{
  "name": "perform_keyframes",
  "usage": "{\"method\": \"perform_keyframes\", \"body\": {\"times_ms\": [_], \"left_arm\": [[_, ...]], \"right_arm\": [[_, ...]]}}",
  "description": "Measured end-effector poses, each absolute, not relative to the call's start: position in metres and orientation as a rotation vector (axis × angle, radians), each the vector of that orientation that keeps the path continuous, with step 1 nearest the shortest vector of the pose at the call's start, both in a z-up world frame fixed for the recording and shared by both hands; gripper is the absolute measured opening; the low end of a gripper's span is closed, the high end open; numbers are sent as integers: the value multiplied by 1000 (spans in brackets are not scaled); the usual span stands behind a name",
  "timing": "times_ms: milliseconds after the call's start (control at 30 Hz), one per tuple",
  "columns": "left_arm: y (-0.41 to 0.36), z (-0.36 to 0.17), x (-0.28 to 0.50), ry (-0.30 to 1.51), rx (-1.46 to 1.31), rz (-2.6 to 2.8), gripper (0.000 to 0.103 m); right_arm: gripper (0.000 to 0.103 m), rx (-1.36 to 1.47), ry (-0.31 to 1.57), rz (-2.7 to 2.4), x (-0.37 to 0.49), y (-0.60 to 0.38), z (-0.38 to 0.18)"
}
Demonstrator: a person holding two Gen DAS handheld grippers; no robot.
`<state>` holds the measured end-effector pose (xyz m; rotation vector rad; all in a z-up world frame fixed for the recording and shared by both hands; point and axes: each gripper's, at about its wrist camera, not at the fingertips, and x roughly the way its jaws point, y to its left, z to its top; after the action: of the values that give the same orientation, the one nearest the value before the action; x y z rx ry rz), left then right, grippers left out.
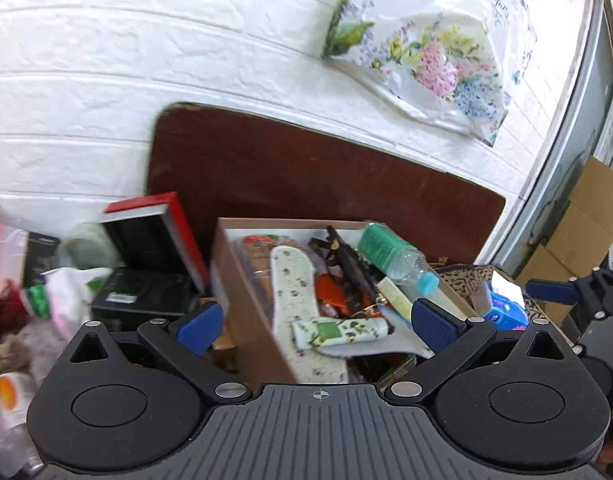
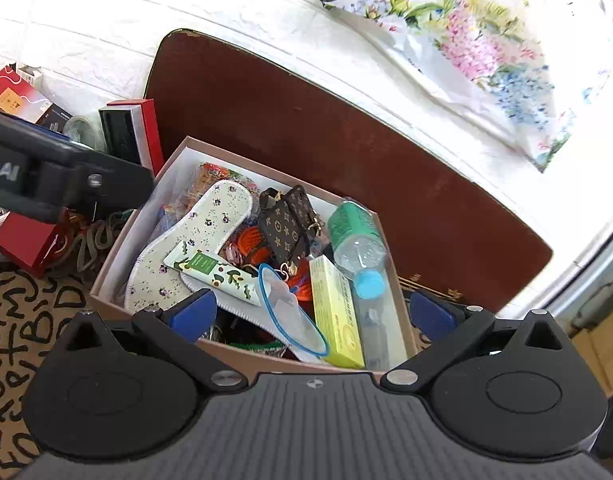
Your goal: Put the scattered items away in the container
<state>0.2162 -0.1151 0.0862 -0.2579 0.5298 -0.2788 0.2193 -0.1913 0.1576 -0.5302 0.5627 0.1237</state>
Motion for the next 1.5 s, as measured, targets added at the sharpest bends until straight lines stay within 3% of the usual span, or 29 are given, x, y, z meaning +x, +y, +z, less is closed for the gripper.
{"method": "perform_keyframes", "body": {"times_ms": [267,700,1067,1500], "left_arm": [[-73,66,144,540,-169,-213,103],[24,-29,41,682,-196,-29,103],[72,-41,41,704,-292,5,103],[115,-49,84,689,-302,2,98]], "right_arm": [[102,-441,581,171,166,-169,157],[102,-332,683,469,73,-94,80],[102,-294,758,553,67,-38,32],[99,-274,779,668,101,27,12]]}}
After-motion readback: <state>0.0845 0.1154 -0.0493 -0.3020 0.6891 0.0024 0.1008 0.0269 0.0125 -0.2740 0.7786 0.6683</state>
